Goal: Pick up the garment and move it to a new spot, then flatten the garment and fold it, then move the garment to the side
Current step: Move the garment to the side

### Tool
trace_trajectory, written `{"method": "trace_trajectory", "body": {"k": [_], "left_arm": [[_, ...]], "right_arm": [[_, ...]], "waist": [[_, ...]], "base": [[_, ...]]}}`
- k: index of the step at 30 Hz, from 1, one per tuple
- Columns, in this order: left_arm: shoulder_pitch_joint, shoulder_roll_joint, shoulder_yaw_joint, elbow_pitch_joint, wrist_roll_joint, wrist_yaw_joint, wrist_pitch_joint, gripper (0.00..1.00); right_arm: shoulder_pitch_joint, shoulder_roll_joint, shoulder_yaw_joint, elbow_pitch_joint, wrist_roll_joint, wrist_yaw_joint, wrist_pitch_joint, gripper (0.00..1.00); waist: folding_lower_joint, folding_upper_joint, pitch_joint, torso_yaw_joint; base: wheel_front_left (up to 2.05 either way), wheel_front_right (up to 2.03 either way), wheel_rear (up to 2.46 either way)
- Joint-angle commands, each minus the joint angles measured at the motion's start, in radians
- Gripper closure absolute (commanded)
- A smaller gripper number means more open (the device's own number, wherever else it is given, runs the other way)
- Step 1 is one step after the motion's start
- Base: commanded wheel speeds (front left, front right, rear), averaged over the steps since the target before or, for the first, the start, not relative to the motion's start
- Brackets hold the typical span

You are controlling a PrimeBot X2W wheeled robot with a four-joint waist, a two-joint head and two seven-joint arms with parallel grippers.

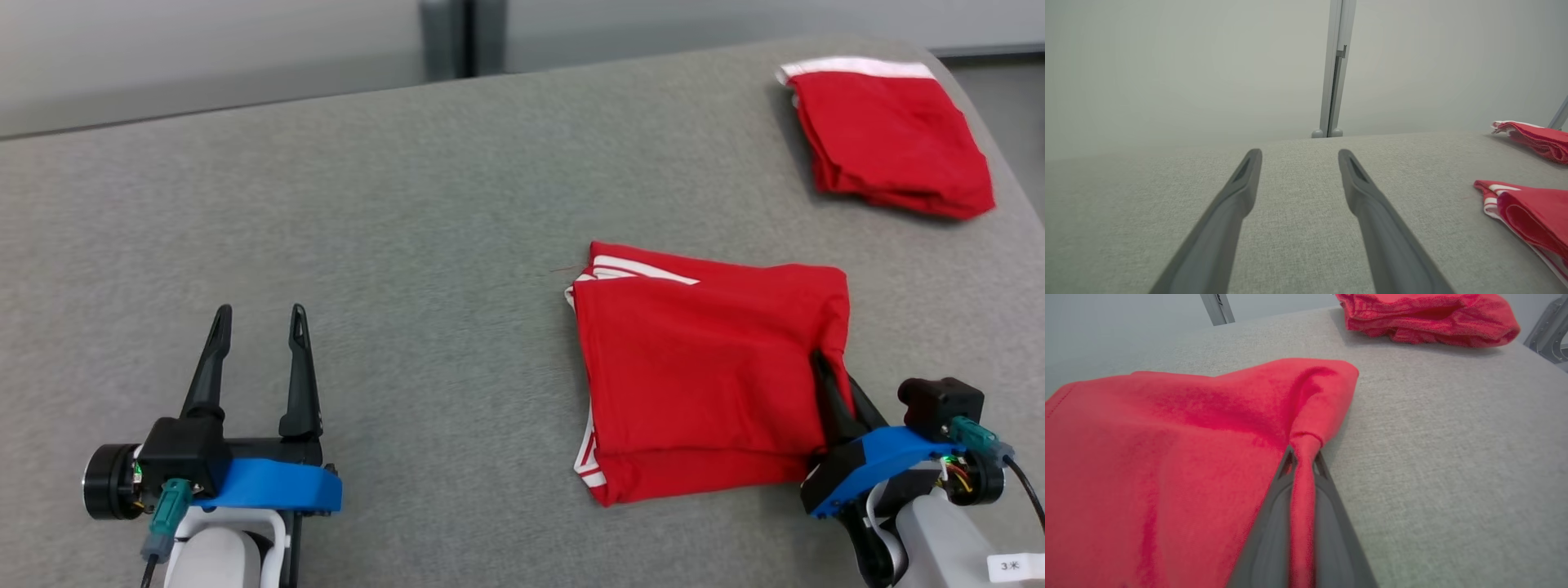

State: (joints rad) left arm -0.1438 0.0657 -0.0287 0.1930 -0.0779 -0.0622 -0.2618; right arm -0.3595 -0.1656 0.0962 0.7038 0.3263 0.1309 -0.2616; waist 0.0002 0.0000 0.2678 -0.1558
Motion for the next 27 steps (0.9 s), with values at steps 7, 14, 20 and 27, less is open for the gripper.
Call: {"method": "trace_trajectory", "body": {"k": [7, 14, 20, 27], "left_arm": [[-0.067, 0.021, -0.008, -0.008, 0.019, -0.006, -0.004, 0.00], [-0.095, 0.034, -0.010, -0.011, 0.025, -0.009, -0.004, 0.00], [-0.115, 0.040, -0.007, -0.019, 0.025, -0.007, -0.004, 0.00], [-0.144, 0.042, -0.018, -0.042, 0.029, -0.005, -0.004, 0.00]], "right_arm": [[0.019, -0.001, -0.045, -0.045, -0.010, 0.000, -0.004, 1.00], [-0.003, -0.003, -0.040, -0.090, -0.030, 0.000, -0.004, 1.00], [-0.093, -0.044, 0.020, -0.144, -0.062, 0.000, -0.004, 1.00], [-0.303, -0.138, 0.103, -0.157, -0.074, 0.000, 0.000, 1.00]], "waist": [[-0.0002, 0.0000, 0.057, -0.087], [-0.0002, 0.0000, 0.087, -0.096], [-0.0002, 0.0000, 0.118, -0.073], [-0.0002, 0.0000, 0.182, -0.038]], "base": [[0.00, 0.00, 0.00], [0.00, 0.00, 0.00], [0.00, 0.00, 0.00], [0.00, 0.00, 0.00]]}}
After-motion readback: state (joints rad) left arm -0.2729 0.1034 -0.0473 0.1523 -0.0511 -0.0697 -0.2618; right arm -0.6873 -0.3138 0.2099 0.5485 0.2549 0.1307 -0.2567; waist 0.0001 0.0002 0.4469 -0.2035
